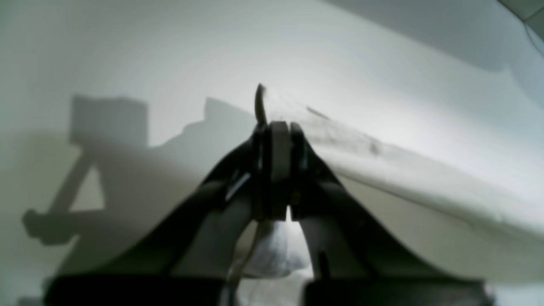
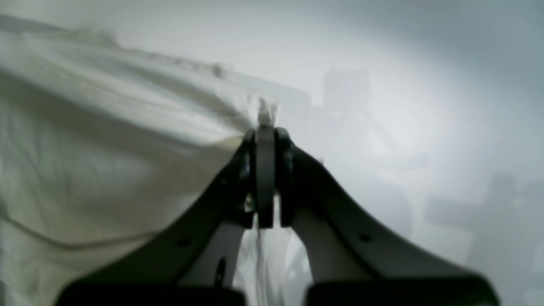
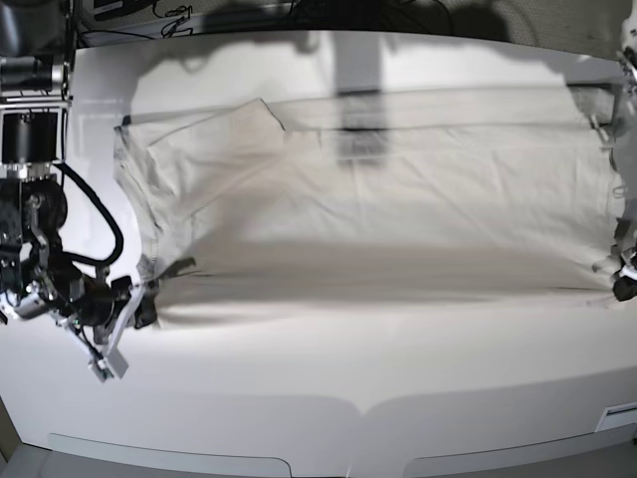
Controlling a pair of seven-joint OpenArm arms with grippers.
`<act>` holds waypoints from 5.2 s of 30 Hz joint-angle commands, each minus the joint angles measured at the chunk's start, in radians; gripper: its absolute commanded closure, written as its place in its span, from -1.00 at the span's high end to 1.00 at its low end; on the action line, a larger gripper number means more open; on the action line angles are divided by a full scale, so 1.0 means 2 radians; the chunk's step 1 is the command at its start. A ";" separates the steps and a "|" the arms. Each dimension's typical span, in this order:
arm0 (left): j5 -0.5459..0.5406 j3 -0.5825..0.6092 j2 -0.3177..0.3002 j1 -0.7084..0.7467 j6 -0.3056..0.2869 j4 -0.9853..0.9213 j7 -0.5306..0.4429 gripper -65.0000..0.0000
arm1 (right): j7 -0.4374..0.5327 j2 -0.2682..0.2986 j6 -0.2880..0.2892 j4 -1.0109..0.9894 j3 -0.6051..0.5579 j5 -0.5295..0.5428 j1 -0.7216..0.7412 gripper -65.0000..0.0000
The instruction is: Fold the T-shirt properly
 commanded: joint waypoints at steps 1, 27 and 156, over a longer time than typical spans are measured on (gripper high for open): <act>-0.018 -0.003 -0.018 0.001 0.000 0.022 -0.013 -1.00 | 0.005 0.009 -0.004 0.011 0.007 0.001 0.004 -1.00; -0.104 -0.004 -0.060 0.210 0.000 0.175 0.061 -1.00 | -0.012 0.007 0.017 0.048 0.135 0.056 -0.159 -1.00; -0.098 -0.004 0.043 0.264 -0.020 0.306 0.054 -0.18 | -0.212 -0.170 0.044 -0.080 0.028 0.198 0.011 -1.00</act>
